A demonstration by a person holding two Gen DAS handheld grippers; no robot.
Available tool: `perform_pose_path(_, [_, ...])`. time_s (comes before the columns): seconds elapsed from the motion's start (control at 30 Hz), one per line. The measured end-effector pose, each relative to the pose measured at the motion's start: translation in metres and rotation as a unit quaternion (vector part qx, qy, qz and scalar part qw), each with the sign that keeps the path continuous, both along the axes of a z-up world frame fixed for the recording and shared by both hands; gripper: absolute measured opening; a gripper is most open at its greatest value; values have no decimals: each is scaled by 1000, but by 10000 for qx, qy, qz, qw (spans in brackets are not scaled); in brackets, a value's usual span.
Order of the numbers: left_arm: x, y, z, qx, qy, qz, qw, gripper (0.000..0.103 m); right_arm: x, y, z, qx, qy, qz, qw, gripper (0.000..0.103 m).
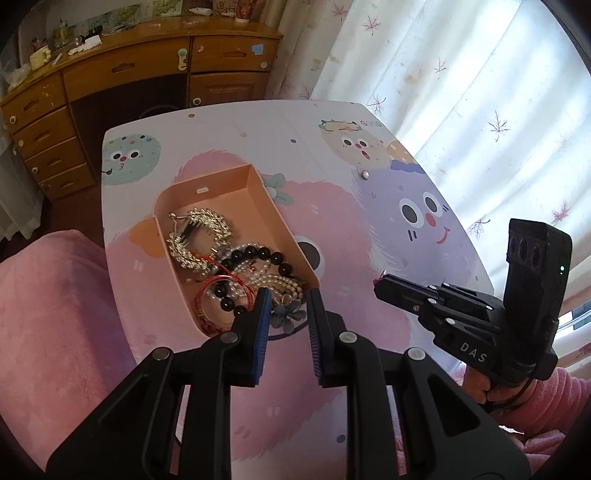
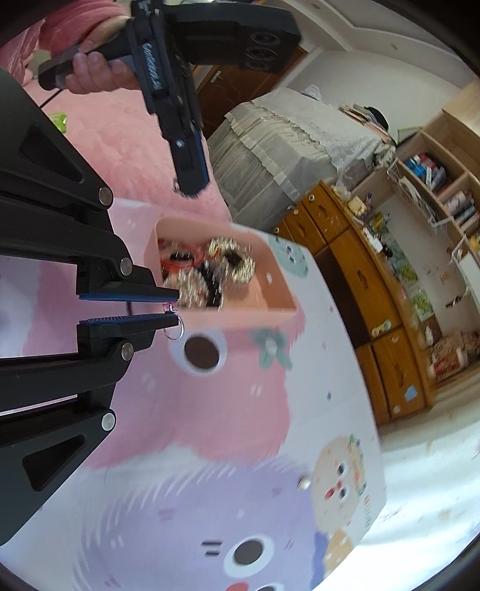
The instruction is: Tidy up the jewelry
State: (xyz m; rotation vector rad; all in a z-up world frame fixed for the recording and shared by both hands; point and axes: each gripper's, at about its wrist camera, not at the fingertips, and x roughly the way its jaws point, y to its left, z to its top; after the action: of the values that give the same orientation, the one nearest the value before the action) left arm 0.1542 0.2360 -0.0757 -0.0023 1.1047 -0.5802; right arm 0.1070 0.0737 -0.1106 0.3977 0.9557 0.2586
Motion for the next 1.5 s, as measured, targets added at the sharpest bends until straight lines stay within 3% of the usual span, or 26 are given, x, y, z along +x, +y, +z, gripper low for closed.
perform_pose_path(0.37, [31, 27, 14, -193, -391, -8, 9990, 17, 16, 83, 27, -404, -597, 381, 9967, 7])
perform_pose_path(0.4, [32, 27, 14, -196, -403, 14, 9990, 17, 18, 88, 26, -442, -572, 374, 9967, 13])
perform_pose_path(0.43, [31, 27, 14, -183, -402, 53, 9990, 17, 19, 92, 25, -471, -499, 373, 9969, 34])
perform_pose_path(0.47, [32, 28, 13, -163, -364, 73, 9992, 17, 18, 94, 25, -468, -424, 372, 9973, 44])
perform_pose_path(0.5, [31, 28, 13, -185, -312, 42, 9993, 17, 17, 93, 25, -416, -392, 396, 9976, 50])
perform_pose_path(0.63, [23, 28, 16, -188, -355, -34, 9992, 17, 9, 91, 28, -276, -412, 350, 9982, 50])
perform_pose_path(0.77, [19, 26, 18, -219, -353, -3, 9991, 17, 8, 72, 26, 22, -560, 205, 9982, 50])
perform_pose_path(0.9, [16, 27, 19, -174, -363, 47, 9992, 17, 12, 55, 24, 151, -555, 124, 9983, 57])
perform_pose_path(1.07, [12, 29, 20, -90, -351, 131, 9993, 17, 15, 38, 25, 155, -525, 31, 9985, 58])
perform_pose_path(1.13, [9, 30, 18, -38, -341, 148, 9993, 17, 14, 31, 24, 34, -471, -72, 9989, 64])
perform_pose_path(1.3, [-13, 15, -1, 254, -218, -224, 9992, 18, -2, -12, 10, 23, -84, -717, 9974, 64])
perform_pose_path(1.5, [-46, -19, -42, 398, 228, -589, 9972, 18, -24, -77, -7, 253, 378, -1641, 9854, 65])
